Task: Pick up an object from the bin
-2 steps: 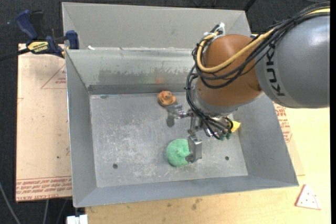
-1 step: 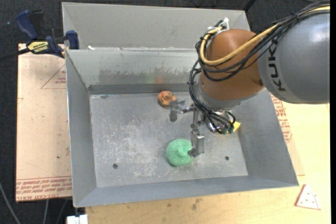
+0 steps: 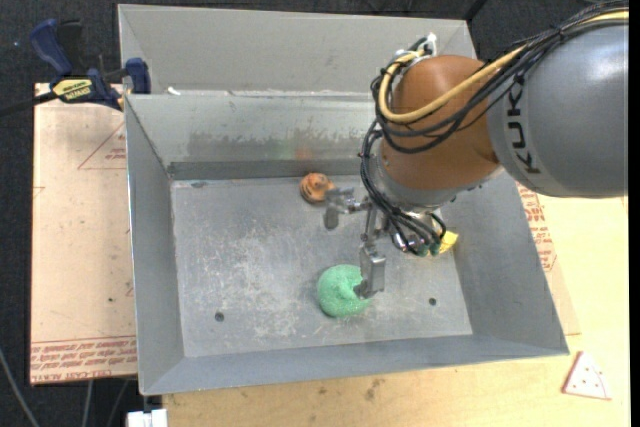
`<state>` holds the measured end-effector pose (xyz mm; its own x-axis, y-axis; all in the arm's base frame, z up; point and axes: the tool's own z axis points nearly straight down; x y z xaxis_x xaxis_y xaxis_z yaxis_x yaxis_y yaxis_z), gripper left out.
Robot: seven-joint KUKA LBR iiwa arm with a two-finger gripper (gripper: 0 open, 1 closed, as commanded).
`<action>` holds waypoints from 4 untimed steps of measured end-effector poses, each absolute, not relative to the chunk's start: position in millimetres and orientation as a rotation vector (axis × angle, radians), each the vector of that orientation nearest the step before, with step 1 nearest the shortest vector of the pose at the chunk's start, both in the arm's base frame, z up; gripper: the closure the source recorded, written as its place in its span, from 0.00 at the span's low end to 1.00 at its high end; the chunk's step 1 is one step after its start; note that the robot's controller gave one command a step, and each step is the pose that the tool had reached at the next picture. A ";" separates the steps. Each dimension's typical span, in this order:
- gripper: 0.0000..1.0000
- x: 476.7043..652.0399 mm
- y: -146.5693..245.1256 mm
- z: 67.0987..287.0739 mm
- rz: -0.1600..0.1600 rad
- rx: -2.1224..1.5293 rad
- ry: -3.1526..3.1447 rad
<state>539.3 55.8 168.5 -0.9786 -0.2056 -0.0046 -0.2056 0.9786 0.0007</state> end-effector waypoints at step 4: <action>1.00 526.6 22.1 88.2 0.007 -0.069 3.136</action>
Offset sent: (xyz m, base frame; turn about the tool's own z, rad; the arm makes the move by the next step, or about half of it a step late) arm -0.0245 -0.0375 -0.0798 -0.2746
